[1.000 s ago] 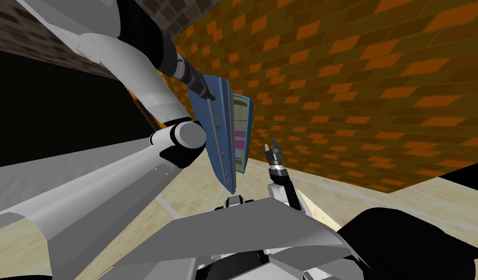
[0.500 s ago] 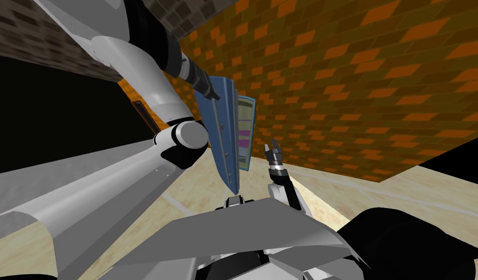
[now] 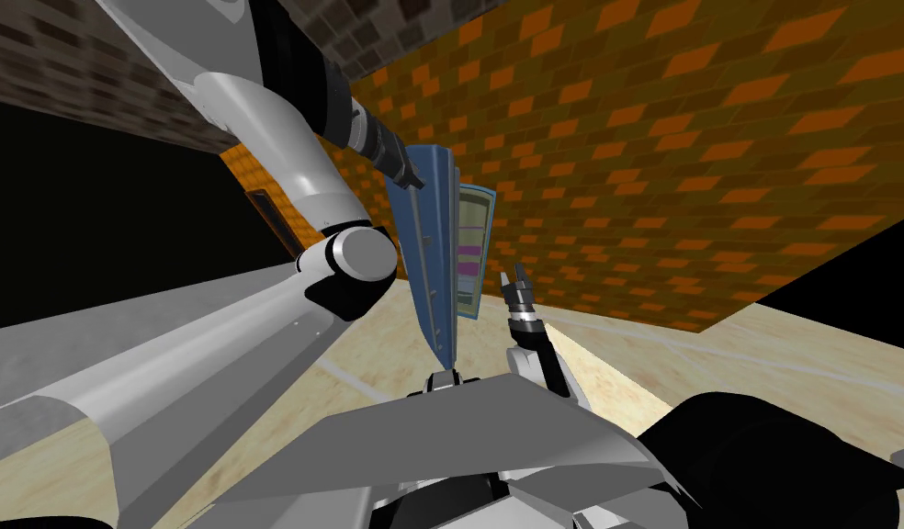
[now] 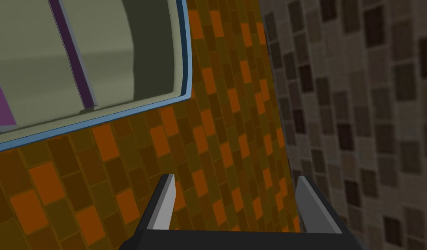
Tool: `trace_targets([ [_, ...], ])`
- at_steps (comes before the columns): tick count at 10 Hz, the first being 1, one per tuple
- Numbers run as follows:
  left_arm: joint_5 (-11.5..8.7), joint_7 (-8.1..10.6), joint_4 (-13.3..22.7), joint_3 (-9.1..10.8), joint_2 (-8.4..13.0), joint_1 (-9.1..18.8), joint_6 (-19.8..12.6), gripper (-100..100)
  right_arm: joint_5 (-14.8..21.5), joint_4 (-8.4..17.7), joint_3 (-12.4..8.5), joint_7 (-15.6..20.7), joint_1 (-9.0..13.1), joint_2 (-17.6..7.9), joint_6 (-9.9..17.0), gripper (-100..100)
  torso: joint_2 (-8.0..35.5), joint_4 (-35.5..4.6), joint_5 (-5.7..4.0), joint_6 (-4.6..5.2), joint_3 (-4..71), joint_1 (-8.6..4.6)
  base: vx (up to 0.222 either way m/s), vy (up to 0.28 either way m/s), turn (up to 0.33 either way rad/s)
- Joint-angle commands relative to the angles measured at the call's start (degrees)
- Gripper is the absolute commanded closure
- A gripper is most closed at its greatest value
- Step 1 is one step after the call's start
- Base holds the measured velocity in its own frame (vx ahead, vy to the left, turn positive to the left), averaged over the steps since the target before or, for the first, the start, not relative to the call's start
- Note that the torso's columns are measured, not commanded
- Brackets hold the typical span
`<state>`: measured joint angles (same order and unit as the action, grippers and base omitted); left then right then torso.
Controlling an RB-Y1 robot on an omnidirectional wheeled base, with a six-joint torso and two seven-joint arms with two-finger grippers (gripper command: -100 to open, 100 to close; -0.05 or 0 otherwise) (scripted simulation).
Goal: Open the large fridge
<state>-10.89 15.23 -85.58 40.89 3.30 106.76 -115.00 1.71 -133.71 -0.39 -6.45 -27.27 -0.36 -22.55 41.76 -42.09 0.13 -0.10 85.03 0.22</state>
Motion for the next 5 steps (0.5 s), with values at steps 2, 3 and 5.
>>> trace_targets([
  [2, -2.3, -0.79, 1.0, 1.59, -1.2, 0.8, 0.2, 100, 0.0, 0.0, 0.0, 0.0, 0.0, 0.0, 0.0, 0, 0.1, 0.0, -0.05, 0.03, -0.2, -0.13, -0.039, 0.307, -0.043],
  [3, -3.2, -1.09, 1.4, 2.2, -1.7, 1.1, 0.2, 100, 0.0, 0.0, 0.0, 0.0, 0.0, 0.0, 0.0, 0, 0.0, 0.0, -0.06, 0.06, -0.1, -0.05, -0.091, 0.348, -0.084],
  [5, -3.1, -0.98, 1.2, 2.05, -1.7, 1.3, 0.3, 100, 0.0, 0.0, 0.0, 0.0, 0.0, 0.0, 0.0, 0, 0.2, 0.0, -0.1, 0.05, -0.3, -0.25, -0.04, 0.198, -0.027],
])
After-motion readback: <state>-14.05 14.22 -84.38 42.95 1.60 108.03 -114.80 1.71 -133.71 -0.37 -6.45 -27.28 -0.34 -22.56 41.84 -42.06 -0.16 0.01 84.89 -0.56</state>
